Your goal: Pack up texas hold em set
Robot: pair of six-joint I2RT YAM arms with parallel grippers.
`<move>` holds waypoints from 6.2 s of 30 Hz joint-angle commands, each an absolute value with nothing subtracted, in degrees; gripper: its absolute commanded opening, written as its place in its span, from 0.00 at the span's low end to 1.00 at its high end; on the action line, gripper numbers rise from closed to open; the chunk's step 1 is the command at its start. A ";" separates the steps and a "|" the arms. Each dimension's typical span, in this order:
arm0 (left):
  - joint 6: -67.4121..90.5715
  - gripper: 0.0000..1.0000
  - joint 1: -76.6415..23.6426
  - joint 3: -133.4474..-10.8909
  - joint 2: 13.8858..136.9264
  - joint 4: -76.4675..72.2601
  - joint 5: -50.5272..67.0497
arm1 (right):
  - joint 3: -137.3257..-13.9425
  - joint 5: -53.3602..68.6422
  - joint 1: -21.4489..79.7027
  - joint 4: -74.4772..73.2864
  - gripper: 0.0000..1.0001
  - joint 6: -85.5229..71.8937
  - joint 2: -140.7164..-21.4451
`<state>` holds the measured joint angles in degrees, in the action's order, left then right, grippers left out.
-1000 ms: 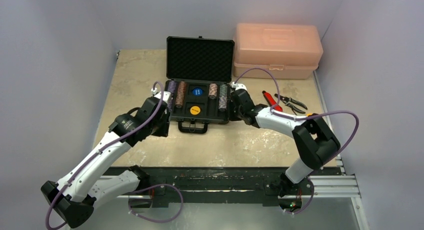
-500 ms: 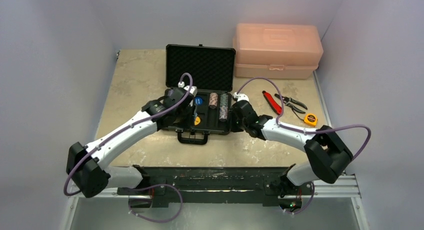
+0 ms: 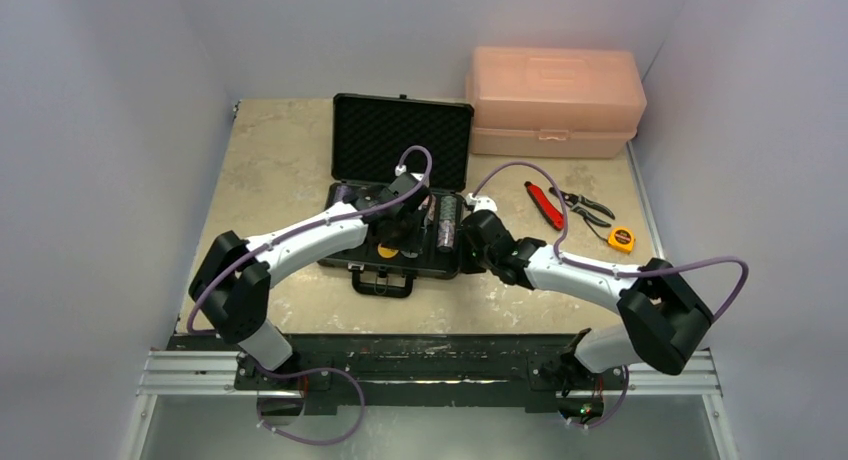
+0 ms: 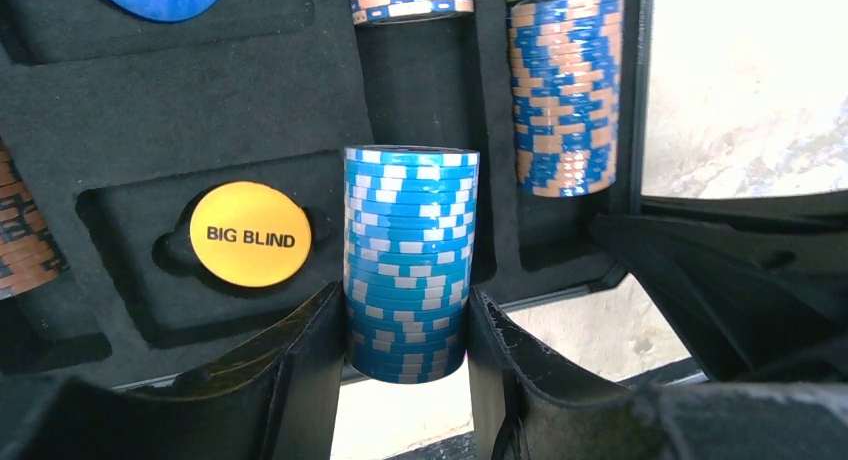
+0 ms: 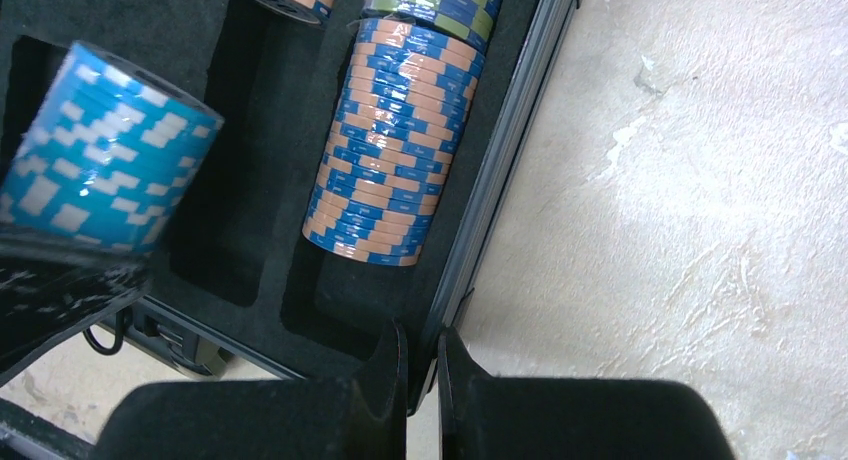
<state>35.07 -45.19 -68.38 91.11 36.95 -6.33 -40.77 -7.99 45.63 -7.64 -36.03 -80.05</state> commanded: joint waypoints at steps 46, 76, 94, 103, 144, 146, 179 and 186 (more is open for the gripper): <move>38.44 0.19 -45.53 -72.63 96.94 28.85 -10.99 | -41.64 -6.16 47.55 -21.78 0.55 -36.03 -68.72; 35.22 0.85 -45.45 -67.44 84.37 28.79 -12.16 | -41.75 -6.96 47.55 -21.29 0.57 -35.04 -67.40; 34.18 0.95 -45.25 -56.40 51.84 52.40 -25.39 | -46.63 -12.20 47.55 -17.04 0.72 -32.73 -63.42; 23.51 0.94 -45.26 -65.52 47.61 64.98 -32.52 | -55.21 -16.61 47.05 -16.60 0.74 -27.57 -71.37; 18.46 0.89 -37.54 -56.36 46.22 53.19 -21.62 | -108.29 -15.49 26.06 -24.85 0.87 -26.62 -105.37; 18.37 0.89 -37.46 -56.34 45.98 53.09 -21.58 | -111.40 -16.00 25.12 -25.92 0.87 -27.71 -107.96; 17.87 0.87 -35.92 -55.90 44.74 52.38 -19.17 | -118.59 -3.69 19.07 -24.51 0.74 -46.32 -123.50; 17.77 0.87 -35.45 -55.82 44.66 52.06 -18.42 | -116.25 2.81 19.20 -22.66 0.61 -42.35 -120.55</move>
<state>18.81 -36.03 -56.34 45.34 54.02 -19.29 -117.71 -3.46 18.65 -25.06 -45.50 -124.29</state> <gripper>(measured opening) 0.874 0.650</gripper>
